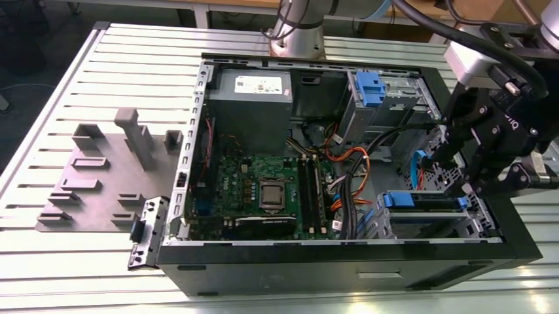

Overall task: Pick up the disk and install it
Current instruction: 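Insert the first disk wire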

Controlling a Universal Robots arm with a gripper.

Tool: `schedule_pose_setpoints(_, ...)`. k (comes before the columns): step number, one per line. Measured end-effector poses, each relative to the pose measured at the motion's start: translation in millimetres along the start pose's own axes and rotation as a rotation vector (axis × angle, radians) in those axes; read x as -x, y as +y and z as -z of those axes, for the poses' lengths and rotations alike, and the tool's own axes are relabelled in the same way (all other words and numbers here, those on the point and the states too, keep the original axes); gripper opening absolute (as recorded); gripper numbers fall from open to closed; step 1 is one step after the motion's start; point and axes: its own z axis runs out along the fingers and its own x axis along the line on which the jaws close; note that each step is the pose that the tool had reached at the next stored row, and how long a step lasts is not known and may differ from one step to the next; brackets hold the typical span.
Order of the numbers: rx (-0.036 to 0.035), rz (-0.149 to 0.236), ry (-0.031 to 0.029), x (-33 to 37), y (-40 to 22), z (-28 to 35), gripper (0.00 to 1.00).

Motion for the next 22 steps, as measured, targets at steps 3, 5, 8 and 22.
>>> schedule_pose_setpoints(3,0.0000,0.000,0.0000,3.8,-0.3,-0.6,0.55)
schedule_pose_setpoints(5,0.0000,0.000,-0.0001,6.5,-0.6,-1.3,0.55)
schedule_pose_setpoints(8,0.0000,0.000,0.0000,10.2,-1.2,-3.0,0.55)
schedule_pose_setpoints(22,0.0001,0.000,-0.0013,21.6,-2.9,-9.5,0.55)
